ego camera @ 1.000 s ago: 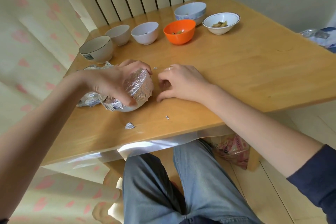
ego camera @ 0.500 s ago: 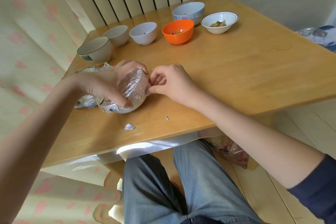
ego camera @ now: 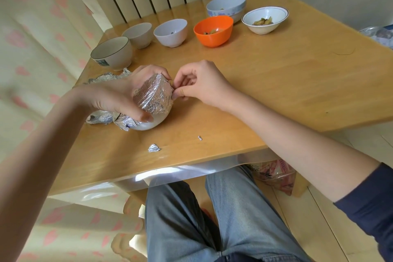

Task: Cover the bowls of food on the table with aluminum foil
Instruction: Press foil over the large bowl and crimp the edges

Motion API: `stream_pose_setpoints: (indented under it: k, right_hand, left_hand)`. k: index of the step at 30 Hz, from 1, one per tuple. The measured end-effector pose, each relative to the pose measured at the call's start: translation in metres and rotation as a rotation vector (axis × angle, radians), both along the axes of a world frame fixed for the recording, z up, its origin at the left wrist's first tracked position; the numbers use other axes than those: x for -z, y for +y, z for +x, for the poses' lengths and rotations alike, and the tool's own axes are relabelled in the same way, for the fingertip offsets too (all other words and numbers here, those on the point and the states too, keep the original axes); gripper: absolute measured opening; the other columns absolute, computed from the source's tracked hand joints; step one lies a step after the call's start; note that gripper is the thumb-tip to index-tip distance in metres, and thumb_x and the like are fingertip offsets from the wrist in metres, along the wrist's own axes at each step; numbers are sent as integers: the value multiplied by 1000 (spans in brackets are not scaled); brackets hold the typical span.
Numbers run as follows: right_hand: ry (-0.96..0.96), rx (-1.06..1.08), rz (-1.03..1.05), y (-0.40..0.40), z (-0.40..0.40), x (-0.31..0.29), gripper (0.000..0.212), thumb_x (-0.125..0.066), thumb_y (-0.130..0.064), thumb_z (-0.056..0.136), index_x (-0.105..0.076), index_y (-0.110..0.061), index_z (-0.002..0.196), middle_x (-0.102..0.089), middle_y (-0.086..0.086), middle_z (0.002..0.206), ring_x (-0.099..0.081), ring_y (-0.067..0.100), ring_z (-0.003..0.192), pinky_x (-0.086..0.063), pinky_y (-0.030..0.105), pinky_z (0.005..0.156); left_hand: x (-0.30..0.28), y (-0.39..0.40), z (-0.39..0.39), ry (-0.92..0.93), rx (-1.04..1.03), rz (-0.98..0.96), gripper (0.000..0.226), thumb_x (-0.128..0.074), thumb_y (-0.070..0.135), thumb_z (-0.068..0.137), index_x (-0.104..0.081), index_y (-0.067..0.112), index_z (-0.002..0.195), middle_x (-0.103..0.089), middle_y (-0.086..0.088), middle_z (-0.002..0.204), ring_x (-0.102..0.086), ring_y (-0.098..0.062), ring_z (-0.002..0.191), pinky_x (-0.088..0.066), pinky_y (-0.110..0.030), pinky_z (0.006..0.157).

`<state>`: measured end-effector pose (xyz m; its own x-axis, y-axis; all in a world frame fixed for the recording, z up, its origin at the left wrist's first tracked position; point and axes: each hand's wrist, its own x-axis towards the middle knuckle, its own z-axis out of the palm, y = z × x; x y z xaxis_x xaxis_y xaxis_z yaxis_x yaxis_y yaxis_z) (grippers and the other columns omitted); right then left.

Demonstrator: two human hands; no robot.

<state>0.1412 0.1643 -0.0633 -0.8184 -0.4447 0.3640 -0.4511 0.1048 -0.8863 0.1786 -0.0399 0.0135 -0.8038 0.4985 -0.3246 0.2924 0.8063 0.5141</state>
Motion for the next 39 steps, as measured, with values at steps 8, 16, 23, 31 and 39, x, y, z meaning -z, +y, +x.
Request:
stream_pose_setpoints:
  k: [8, 16, 23, 31, 39]
  right_hand:
    - [151, -34, 172, 3, -22, -12, 37, -87, -16, 58, -51, -20, 65, -58, 1, 64, -43, 2, 55, -37, 21, 55]
    - [49, -142, 285, -4, -41, -16, 31, -78, -37, 44, -57, -19, 57, -52, -7, 51, -45, 7, 52, -35, 18, 48]
    - [-57, -169, 153, -1, -33, -8, 22, -85, -14, 66, -64, -11, 72, -64, 6, 68, -53, 8, 57, -47, 24, 53]
    - [-132, -196, 88, 2, -11, 5, 29, -79, -12, 75, -54, -20, 86, -62, 2, 80, -56, 8, 68, -56, 38, 67]
    - [19, -262, 341, -8, -44, -13, 60, -84, -41, 45, -61, 0, 82, -62, 9, 77, -51, 10, 70, -40, 29, 65]
  left_hand:
    - [-1, 1, -1, -15, 25, 8, 89, -77, 37, 42, -38, 56, 121, -40, 18, 126, -40, -3, 127, -35, -32, 107]
    - [-1, 4, -5, 4, 42, -60, 91, -76, 38, 42, -38, 55, 123, -36, 17, 132, -33, -6, 133, -30, -38, 114]
    - [1, -6, -6, -19, 21, 40, 90, -78, 33, 47, -39, 45, 127, -42, 5, 133, -40, -13, 132, -34, -43, 112]
    - [6, -15, -10, 71, -58, -120, 120, -81, 74, 30, -27, 57, 135, -37, 17, 139, -39, -15, 135, -36, -44, 111]
    - [7, -11, -22, 88, -13, -211, 113, -83, 59, 42, -24, 59, 138, -33, 22, 136, -38, -14, 135, -37, -48, 110]
